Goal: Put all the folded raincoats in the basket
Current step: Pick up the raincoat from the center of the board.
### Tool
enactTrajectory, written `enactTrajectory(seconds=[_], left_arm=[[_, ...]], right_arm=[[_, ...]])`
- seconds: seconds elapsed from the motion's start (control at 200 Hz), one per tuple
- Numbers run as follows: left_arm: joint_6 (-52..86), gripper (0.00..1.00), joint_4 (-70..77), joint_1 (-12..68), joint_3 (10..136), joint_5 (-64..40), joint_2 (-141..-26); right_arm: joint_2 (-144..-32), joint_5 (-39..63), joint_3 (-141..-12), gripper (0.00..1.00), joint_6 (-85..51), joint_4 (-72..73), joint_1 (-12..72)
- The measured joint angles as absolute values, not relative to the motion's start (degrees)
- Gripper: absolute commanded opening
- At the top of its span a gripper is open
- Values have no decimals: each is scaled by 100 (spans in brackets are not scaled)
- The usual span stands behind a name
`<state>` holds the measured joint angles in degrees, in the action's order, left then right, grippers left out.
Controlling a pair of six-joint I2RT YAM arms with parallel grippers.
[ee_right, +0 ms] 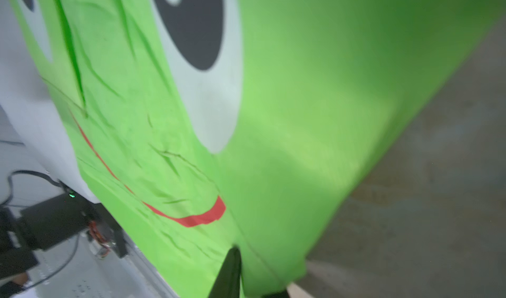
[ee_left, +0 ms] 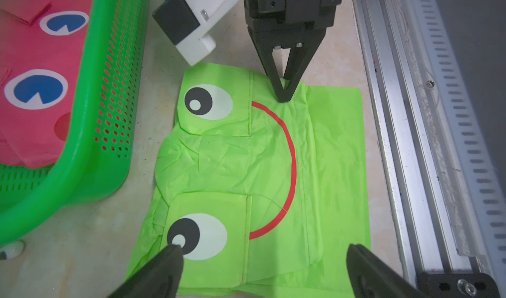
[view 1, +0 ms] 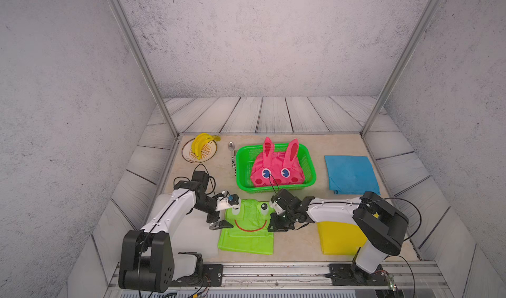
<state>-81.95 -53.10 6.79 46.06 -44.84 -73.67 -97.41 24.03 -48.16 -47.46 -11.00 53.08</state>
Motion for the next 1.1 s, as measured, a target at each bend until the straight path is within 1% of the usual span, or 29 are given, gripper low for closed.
enactTrajectory(seconds=[0.155, 0.38, 0.56, 0.696, 0.891, 1.101], left_arm=[[-8272, 100, -5310, 766, 4574, -4421, -7336], [-8298, 99, -5339, 1225, 4635, -4351, -7356], [-8095, 100, -5398, 1446, 5096, -4556, -7505], [-7684, 100, -5378, 1455, 5621, -4862, -7601], [-7109, 99, -5290, 1428, 6152, -5210, -7618], [-6718, 100, -5068, 1345, 6200, -5531, -7655]], right_arm=[[-9640, 2287, -4910, 0, -4578, -1450, 5308], [-9096, 1693, -5070, 0, -4005, -2589, 5299], [-8652, 652, -5426, 0, -3063, -3913, 5264], [-8444, -137, -5798, 0, -2292, -4521, 5264], [-8158, -825, -5977, 0, -1076, -4674, 5264], [-7155, -858, -5468, 0, 401, -3981, 5264]])
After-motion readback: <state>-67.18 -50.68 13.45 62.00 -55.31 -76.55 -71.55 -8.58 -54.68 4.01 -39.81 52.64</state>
